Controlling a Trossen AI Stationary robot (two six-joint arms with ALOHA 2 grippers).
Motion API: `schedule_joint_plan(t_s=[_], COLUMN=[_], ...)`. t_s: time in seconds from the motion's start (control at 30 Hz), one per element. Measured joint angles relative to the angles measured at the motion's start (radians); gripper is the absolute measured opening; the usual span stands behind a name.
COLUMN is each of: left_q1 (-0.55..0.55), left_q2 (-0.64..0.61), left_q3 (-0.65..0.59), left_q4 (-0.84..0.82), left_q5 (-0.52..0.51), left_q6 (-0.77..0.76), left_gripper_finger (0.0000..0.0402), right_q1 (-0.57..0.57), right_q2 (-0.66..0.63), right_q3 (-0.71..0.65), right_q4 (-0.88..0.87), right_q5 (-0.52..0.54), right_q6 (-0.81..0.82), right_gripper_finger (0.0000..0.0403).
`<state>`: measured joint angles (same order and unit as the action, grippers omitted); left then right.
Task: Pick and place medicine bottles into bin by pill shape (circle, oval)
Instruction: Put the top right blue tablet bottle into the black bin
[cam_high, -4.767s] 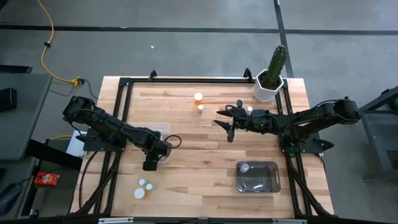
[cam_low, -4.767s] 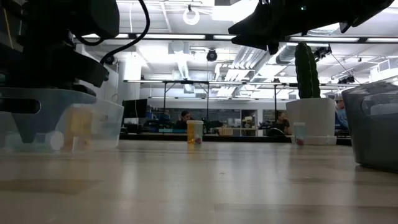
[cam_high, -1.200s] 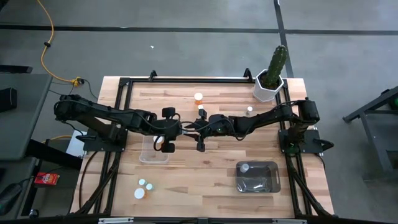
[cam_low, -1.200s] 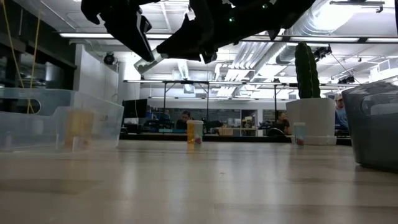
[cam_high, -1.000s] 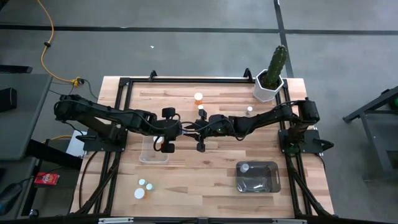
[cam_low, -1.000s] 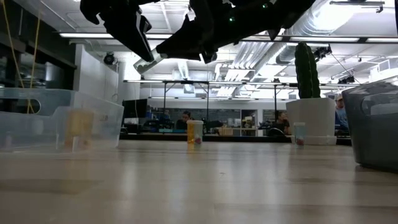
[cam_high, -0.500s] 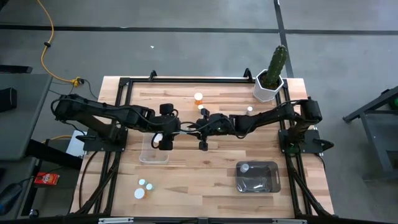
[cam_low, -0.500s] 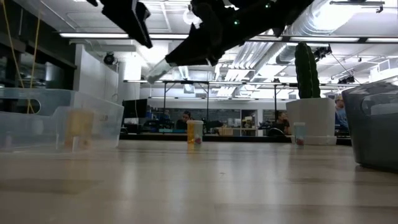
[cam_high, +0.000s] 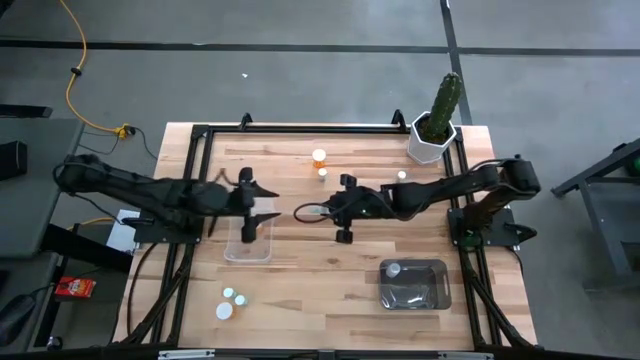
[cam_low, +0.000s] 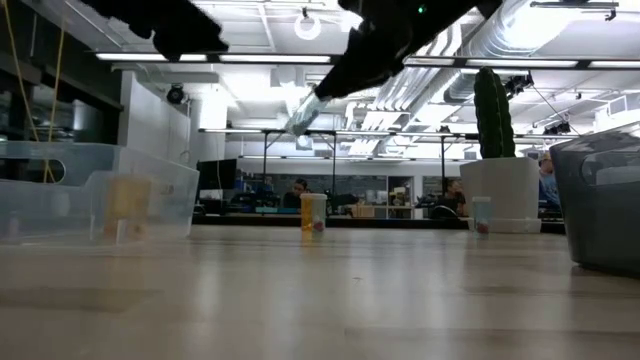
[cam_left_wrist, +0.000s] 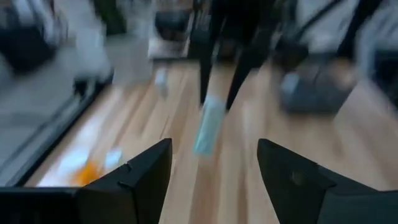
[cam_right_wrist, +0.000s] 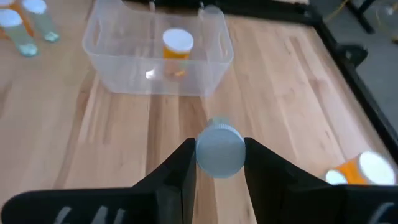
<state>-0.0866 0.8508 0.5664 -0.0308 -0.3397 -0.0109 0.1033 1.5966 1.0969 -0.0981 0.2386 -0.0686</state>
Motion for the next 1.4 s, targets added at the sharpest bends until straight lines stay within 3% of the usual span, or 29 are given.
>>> schedule_joint_plan(t_s=[0.1,0.2,0.47,0.67,0.8,1.1,1.23,1.4], left_q1=[-0.002,-0.001,-0.001,-0.001,-0.001,-0.001,-0.001,-0.001], left_q2=[-0.072,-0.117,-0.165,-0.165,-0.165,-0.165,-0.165,-0.164], left_q3=[-0.130,-0.205,-0.231,-0.231,-0.231,-0.231,-0.231,-0.231], left_q4=[0.247,0.361,0.387,0.364,0.358,0.388,0.388,0.388], left_q5=[0.024,0.042,0.101,0.113,0.113,0.113,0.106,0.096], left_q6=[0.055,0.092,0.119,0.118,0.111,0.119,0.119,0.119], left_gripper_finger=[0.0223,0.0223,0.0223,0.0223,0.0223,0.0223,0.0223,0.0223], right_q1=[0.006,0.000,-0.045,-0.046,-0.053,-0.058,-0.047,-0.034], right_q2=[-0.014,-0.023,-0.038,-0.039,-0.107,-0.447,-0.527,-0.536], right_q3=[0.000,0.000,0.000,-0.006,-0.141,-0.508,-0.586,-0.583], right_q4=[0.032,0.056,0.096,0.105,0.182,0.510,0.575,0.583], right_q5=[0.008,0.008,-0.091,-0.094,-0.080,-0.056,-0.054,-0.052], right_q6=[-0.038,-0.067,-0.108,-0.110,-0.068,0.034,0.069,0.062], right_gripper_finger=[0.0093,0.0093,0.0093,0.0093,0.0093,0.0093,0.0093,0.0093])
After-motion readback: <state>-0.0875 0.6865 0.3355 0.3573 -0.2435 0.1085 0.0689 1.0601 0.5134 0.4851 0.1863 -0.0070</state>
